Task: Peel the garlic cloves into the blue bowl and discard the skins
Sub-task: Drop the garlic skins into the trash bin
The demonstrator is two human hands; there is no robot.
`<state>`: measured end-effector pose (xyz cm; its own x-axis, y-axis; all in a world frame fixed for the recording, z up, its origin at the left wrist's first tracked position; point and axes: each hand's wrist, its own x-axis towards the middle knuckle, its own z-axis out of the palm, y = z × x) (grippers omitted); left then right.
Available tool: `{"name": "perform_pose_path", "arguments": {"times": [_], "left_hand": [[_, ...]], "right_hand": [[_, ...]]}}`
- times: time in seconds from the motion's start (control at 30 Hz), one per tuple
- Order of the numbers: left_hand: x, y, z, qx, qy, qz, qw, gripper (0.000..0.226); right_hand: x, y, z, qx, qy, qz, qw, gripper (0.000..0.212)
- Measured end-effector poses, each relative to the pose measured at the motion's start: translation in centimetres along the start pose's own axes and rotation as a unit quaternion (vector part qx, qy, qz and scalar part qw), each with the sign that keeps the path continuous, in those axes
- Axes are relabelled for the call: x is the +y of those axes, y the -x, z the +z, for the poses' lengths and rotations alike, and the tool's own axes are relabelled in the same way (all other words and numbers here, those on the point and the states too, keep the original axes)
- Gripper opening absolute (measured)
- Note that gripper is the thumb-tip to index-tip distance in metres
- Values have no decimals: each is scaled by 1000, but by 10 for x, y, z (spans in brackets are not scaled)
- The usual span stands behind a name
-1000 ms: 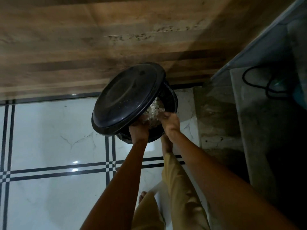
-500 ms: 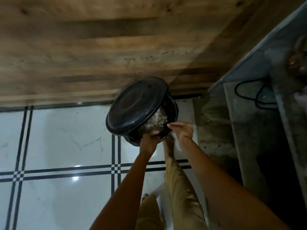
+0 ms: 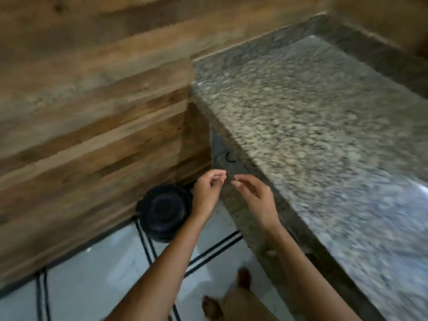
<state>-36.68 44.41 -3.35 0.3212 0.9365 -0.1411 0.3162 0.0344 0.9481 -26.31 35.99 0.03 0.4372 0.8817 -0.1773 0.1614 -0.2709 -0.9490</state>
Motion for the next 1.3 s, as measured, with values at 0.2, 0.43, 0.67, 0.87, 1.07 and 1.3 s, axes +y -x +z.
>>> {"name": "perform_pose_path", "arguments": {"times": [0.2,0.43,0.67,0.87,1.07,1.3], "left_hand": [[104,59,171,-244,-49,106,963,13],[122,207,353,-420,-153,202,871,21],[107,252,411,-376,-341,332,795,21],[146,269,416,-342,-187,343,854,14],[190,204,490,-313,-301,259,863,8],[180,195,488,-293,-217,228,903,18]], "right_hand": [[30,107,-170,312,103,39,944,23],[114,272,-312,485,137,117,856,20],[180,365,-397,586,150,167,779,24],[210,376,-404,496,122,264,818,38],[202,374,-404,454,128,233,850,41],[195,366,-400,469,106,222,848,38]]}}
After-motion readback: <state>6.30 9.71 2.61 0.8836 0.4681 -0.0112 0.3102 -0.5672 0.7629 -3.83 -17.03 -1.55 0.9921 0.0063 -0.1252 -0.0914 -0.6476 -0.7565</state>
